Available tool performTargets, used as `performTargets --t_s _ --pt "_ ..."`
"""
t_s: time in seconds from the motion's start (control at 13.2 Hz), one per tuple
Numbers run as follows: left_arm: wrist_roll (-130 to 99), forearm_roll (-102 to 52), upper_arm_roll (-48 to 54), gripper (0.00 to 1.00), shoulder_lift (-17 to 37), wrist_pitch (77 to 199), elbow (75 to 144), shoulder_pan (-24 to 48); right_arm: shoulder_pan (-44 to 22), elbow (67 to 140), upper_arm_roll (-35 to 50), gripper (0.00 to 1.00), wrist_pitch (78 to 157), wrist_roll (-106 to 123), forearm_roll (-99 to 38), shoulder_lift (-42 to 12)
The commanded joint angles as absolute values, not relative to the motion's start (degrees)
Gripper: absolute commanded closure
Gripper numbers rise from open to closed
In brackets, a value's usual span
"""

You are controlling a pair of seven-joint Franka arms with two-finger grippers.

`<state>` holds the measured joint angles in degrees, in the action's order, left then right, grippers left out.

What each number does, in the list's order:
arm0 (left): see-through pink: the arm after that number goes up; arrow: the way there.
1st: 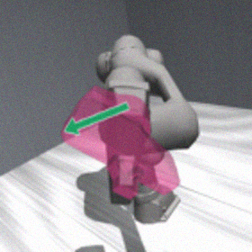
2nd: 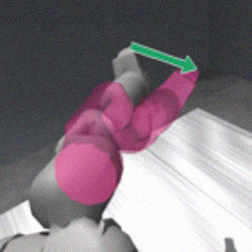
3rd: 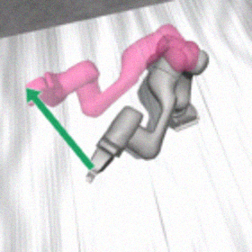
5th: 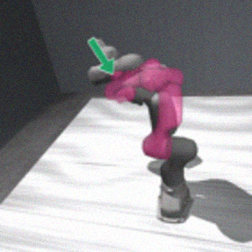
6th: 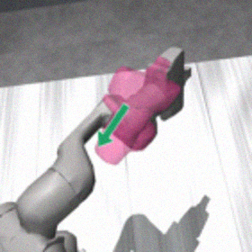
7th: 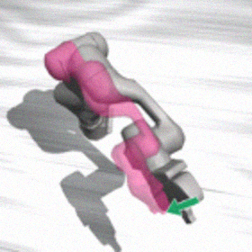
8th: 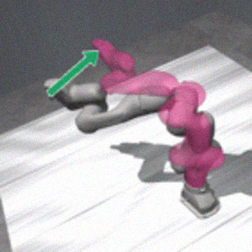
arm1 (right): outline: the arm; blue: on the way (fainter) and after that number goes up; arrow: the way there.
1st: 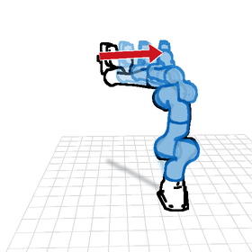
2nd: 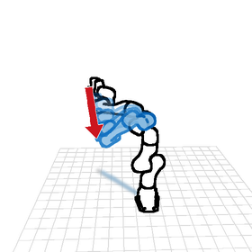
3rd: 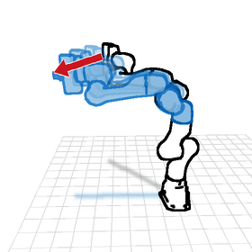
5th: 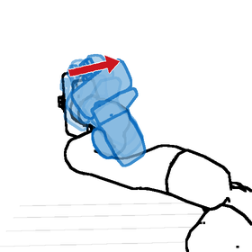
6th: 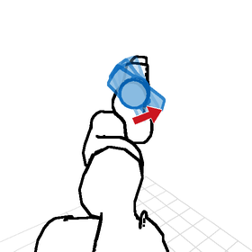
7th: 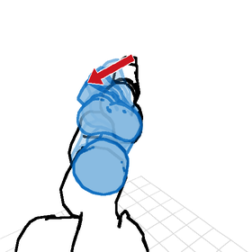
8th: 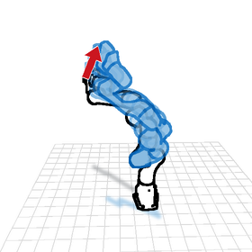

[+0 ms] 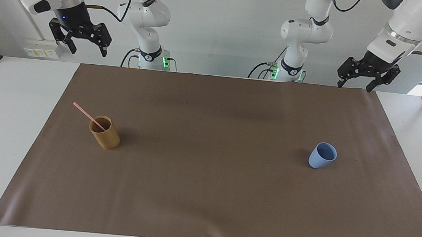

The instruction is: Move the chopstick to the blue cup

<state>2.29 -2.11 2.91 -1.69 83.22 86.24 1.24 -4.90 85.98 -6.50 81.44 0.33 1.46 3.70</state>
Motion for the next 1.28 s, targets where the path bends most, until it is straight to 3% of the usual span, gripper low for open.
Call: performTargets --t_s 0.0,1.21 --pt "2.2 -1.4 3.1 0.0 -3.3 83.1 87.9 1.2 -4.7 87.3 -6.4 0.0 81.4 -0.4 1.2 4.8" --pt "1.6 -1.4 3.1 0.0 -3.1 83.1 87.5 1.2 -4.2 90.6 -6.9 0.0 82.8 3.5 1.3 5.8"
